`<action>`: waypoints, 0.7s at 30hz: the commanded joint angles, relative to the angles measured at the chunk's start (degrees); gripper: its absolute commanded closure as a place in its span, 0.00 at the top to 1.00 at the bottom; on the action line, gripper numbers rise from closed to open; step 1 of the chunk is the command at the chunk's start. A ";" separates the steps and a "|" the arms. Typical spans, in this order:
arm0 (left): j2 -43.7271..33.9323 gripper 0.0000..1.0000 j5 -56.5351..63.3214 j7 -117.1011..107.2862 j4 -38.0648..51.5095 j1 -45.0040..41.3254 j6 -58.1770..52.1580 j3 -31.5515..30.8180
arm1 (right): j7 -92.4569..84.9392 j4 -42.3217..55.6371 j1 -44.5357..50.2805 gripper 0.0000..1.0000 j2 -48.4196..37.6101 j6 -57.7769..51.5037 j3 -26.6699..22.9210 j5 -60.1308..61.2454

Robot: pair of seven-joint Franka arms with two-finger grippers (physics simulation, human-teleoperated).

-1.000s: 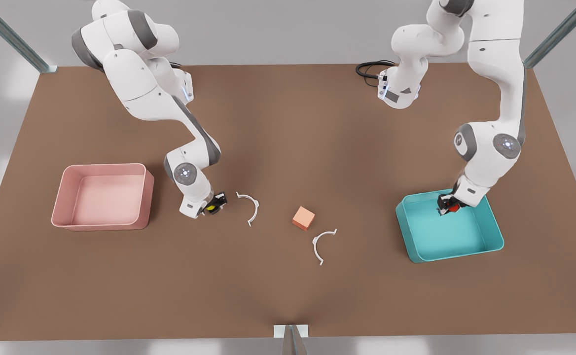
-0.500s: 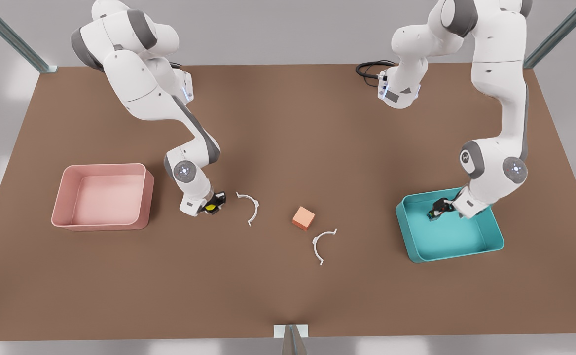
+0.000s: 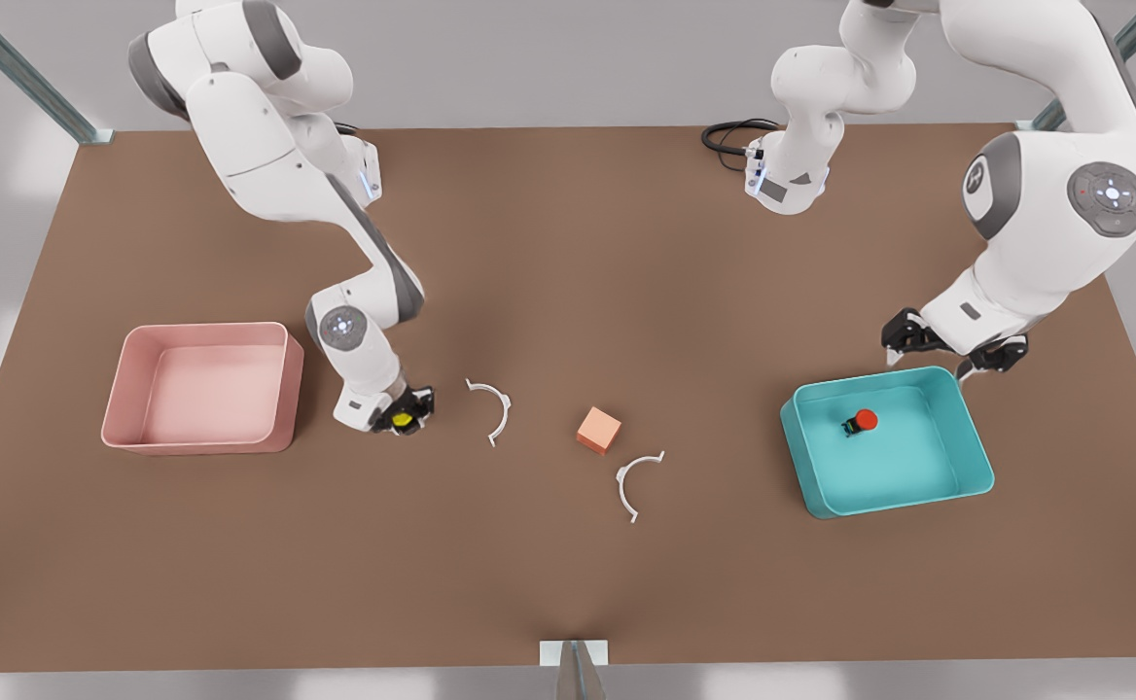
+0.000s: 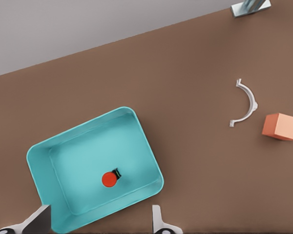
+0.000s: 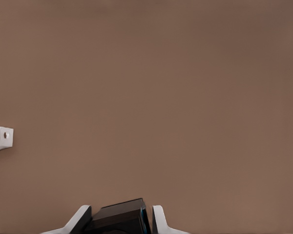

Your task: Place the red button in the blue storage box with the left arm, and place the yellow button in the pink storage box with the right arm

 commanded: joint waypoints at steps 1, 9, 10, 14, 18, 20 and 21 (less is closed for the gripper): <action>0.04 1.00 0.42 -5.47 0.04 -0.05 -4.72 0.04 | -4.31 0.13 -1.36 0.50 -1.55 -1.26 0.01 -0.29; 0.13 1.00 0.42 -5.47 0.13 0.03 -4.72 0.04 | -11.51 -6.11 -13.66 0.49 -19.92 -15.41 2.91 -0.20; 0.04 1.00 0.42 -5.38 0.13 0.12 -4.72 0.04 | -12.92 -8.13 -18.58 0.49 -22.12 -15.32 6.08 -0.11; 0.04 1.00 0.51 -5.38 0.13 0.03 -4.72 0.13 | -21.62 -10.33 -37.65 0.49 -23.18 -15.41 17.41 0.15; -0.04 1.00 0.42 -5.64 0.13 -0.05 -4.98 0.04 | -31.11 -12.44 -43.90 0.50 -22.39 -15.50 16.19 2.87; -0.13 1.00 0.42 -5.64 0.13 -0.67 -5.60 0.04 | -34.01 -12.88 -43.99 0.50 -20.02 -15.50 13.55 3.05; -0.04 1.00 0.42 -5.73 0.13 -0.76 -5.60 0.04 | -34.19 -12.88 -43.99 0.50 -19.23 -15.50 12.59 3.05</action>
